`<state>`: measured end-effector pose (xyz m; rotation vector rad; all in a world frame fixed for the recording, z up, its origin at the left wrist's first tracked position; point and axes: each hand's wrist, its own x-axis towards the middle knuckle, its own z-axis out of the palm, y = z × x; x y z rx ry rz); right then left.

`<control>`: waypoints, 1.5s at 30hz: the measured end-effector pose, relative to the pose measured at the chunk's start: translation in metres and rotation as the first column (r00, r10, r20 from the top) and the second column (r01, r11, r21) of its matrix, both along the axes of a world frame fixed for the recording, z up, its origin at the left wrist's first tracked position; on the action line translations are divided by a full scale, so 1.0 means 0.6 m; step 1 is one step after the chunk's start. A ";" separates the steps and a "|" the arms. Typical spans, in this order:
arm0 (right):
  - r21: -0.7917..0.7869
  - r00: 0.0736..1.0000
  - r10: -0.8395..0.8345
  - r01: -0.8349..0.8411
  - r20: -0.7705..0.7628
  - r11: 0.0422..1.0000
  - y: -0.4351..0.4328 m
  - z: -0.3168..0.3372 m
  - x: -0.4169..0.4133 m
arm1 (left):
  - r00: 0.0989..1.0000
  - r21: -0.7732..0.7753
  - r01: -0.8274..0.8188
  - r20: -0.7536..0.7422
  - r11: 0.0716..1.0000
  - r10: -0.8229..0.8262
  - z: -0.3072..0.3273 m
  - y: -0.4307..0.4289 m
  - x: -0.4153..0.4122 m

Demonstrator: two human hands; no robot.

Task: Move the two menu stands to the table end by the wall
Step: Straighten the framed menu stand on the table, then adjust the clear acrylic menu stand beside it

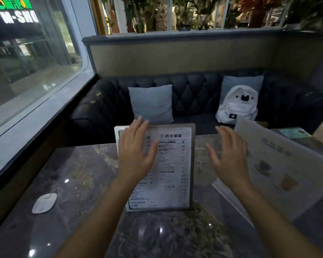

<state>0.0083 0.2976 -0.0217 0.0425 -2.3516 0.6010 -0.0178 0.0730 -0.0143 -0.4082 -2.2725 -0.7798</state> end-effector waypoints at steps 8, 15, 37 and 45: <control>0.150 0.954 -0.224 0.255 -0.198 0.955 0.104 0.051 0.061 | 0.933 -0.142 0.347 -0.049 0.927 -0.356 0.045 0.210 -0.012; 0.280 0.892 -0.442 0.449 -0.092 0.849 0.160 0.042 0.103 | 0.880 -0.424 0.456 0.082 0.783 -0.467 0.044 0.337 -0.033; 0.359 0.956 -0.292 0.275 -0.008 0.892 0.255 0.019 0.059 | 0.909 -0.382 0.409 0.090 0.829 -0.408 0.056 0.338 0.000; 0.313 0.992 -0.122 0.122 -0.021 0.942 0.276 0.022 0.056 | 0.953 -0.360 0.296 0.047 0.885 -0.299 0.042 0.345 0.046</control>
